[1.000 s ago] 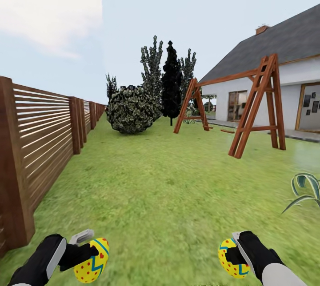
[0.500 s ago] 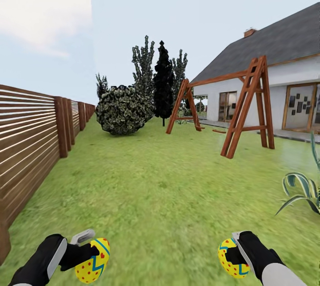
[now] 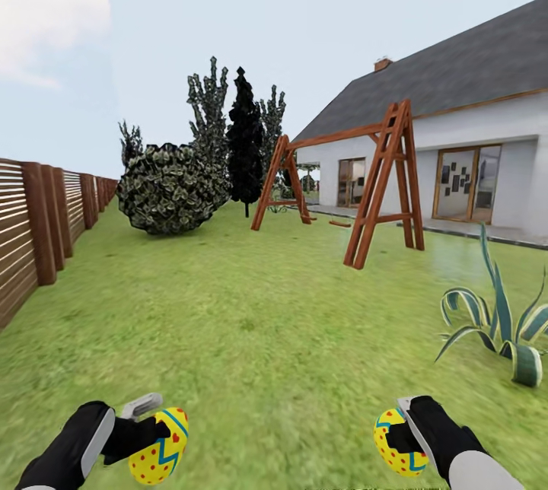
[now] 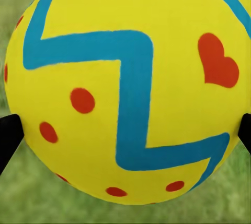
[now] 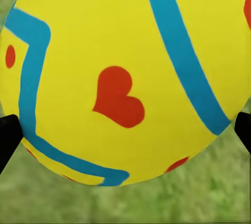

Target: Take the three Easter eggs out of the wicker basket on the lawn in the garden, then place them on the lawn next to a single tree (choose any tree) so that all three eggs are next to the same tree and none are left in the basket.

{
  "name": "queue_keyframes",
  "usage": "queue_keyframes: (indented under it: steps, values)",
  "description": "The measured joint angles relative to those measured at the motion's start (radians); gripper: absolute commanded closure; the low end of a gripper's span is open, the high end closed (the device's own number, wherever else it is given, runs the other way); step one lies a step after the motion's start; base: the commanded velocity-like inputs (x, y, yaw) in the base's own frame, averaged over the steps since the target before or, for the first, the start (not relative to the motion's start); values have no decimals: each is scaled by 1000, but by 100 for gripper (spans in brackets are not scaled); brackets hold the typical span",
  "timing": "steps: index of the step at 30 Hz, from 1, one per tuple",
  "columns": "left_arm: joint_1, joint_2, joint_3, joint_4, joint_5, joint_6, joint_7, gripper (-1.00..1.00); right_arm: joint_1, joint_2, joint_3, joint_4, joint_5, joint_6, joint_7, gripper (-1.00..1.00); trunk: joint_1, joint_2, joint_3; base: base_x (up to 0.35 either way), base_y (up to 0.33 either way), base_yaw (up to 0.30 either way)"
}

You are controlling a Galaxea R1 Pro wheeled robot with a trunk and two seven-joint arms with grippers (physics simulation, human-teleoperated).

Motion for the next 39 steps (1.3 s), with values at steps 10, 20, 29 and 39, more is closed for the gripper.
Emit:
queue_keyframes:
  steps: [10,20,29,39]
  values:
    - [0,-1,1,0,1,0,0,100,0,0,-1,0,0,0,-1,100,0,0,0,1,0,-296]
    - [0,-9,0,0,2,-1,0,100,0,-5,-1,0,0,0,-2,100,-1,0,0,244,43,-296]
    - [0,-13,0,0,2,-1,0,100,0,-7,0,0,-1,0,-1,100,-1,0,0,341,22,-296]
    - [0,-17,2,4,1,-25,1,100,0,-8,-1,-2,-1,0,-2,100,-1,0,0,342,0,-287]
